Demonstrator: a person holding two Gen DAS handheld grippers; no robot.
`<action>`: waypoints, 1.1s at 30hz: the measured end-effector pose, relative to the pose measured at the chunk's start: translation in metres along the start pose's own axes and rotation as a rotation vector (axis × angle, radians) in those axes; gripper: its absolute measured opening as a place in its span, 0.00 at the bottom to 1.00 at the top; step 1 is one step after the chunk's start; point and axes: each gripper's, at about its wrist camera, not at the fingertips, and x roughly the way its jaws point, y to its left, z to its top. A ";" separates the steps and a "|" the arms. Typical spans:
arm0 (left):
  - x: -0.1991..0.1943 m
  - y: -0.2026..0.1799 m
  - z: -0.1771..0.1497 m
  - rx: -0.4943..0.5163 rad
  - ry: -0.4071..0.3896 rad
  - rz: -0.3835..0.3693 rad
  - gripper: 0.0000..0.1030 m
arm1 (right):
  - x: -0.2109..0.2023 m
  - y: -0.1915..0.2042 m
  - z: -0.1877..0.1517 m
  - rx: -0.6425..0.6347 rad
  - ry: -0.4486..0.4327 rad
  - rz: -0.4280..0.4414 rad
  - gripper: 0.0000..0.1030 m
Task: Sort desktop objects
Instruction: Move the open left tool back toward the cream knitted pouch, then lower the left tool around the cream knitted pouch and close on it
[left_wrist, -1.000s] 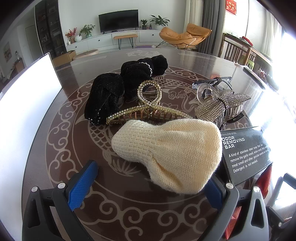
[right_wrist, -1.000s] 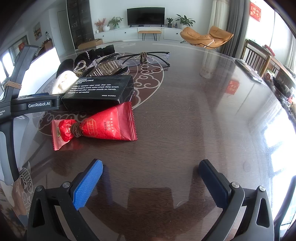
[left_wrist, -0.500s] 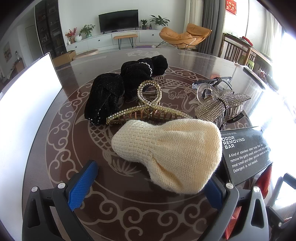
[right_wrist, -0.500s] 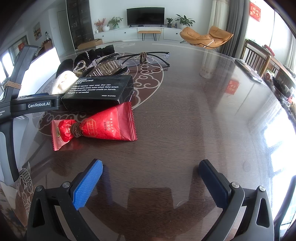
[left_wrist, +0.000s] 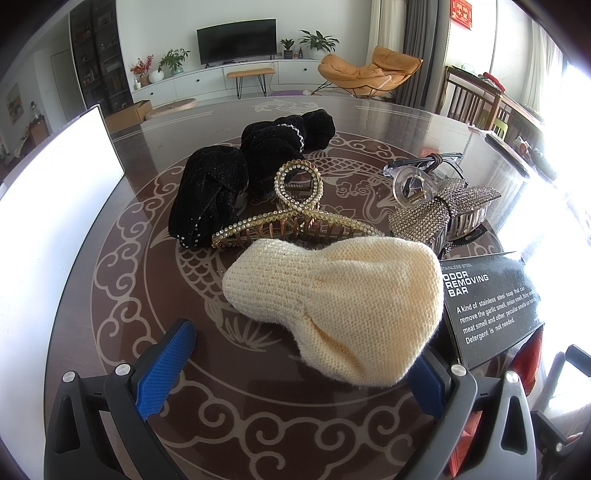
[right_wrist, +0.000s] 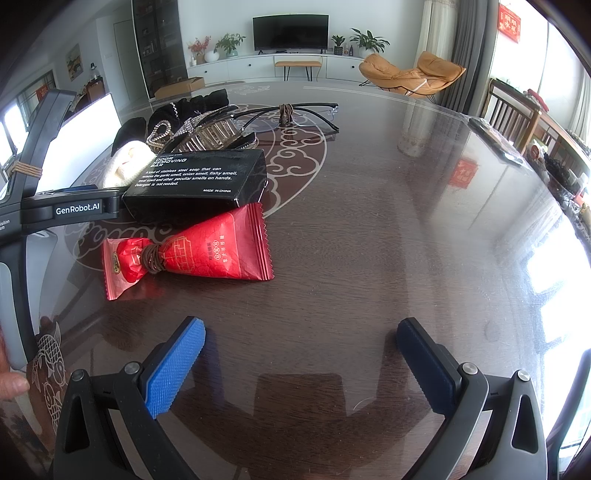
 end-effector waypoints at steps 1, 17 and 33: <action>0.000 0.000 0.000 0.000 0.000 0.000 1.00 | 0.000 0.000 0.000 0.000 0.000 0.000 1.00; -0.049 0.051 -0.057 0.064 0.071 -0.092 1.00 | 0.000 0.000 0.000 0.000 0.000 0.000 1.00; -0.013 0.001 0.048 -0.164 0.044 -0.137 1.00 | 0.000 0.000 -0.001 0.000 -0.001 -0.002 1.00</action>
